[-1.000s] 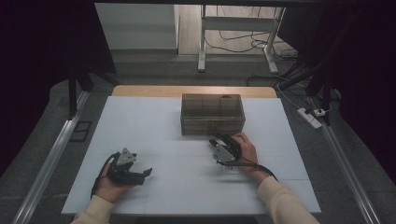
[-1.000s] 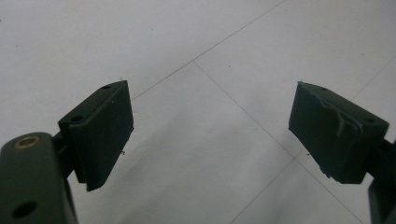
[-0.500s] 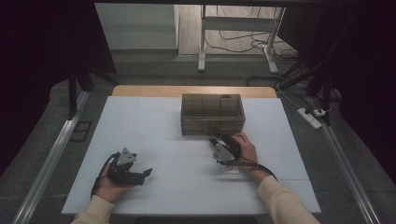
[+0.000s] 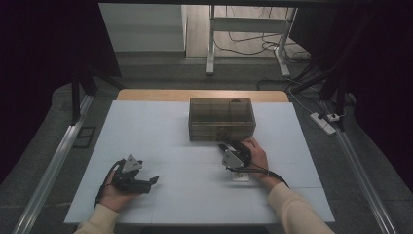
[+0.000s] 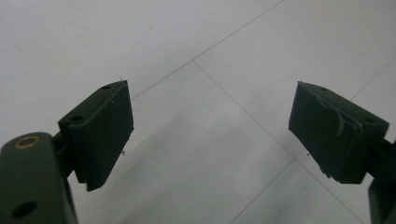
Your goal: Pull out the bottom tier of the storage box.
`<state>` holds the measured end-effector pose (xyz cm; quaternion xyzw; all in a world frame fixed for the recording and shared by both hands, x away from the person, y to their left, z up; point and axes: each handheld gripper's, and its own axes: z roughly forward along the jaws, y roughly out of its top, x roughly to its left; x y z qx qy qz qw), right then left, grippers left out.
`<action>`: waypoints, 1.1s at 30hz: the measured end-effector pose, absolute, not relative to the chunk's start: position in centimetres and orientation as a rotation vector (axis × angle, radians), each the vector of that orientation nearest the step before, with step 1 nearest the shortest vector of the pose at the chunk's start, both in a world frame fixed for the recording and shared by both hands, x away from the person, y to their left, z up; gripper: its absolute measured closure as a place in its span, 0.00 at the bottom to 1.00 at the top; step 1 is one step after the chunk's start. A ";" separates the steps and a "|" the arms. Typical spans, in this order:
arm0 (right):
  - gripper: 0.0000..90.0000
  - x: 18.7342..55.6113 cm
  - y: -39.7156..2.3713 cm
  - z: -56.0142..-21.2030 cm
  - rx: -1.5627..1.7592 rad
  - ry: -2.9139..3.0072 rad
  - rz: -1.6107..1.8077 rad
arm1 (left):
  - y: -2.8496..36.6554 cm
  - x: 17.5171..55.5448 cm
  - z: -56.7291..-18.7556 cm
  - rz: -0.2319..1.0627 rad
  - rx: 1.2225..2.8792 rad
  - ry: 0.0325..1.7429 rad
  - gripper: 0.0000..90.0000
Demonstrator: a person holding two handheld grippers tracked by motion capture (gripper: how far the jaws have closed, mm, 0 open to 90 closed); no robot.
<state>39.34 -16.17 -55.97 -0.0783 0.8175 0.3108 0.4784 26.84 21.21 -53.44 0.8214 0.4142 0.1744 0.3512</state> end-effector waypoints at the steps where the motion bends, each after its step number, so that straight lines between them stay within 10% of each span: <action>1: 0.75 39.3 -16.2 -56.0 -0.188 1.999 0.760 | 21.2 26.8 -53.4 0.451 2.127 1.072 0.16; 33: 0.78 40.0 -16.2 -56.3 -0.203 1.988 0.756 | 21.2 26.8 -53.5 0.456 2.132 1.071 0.16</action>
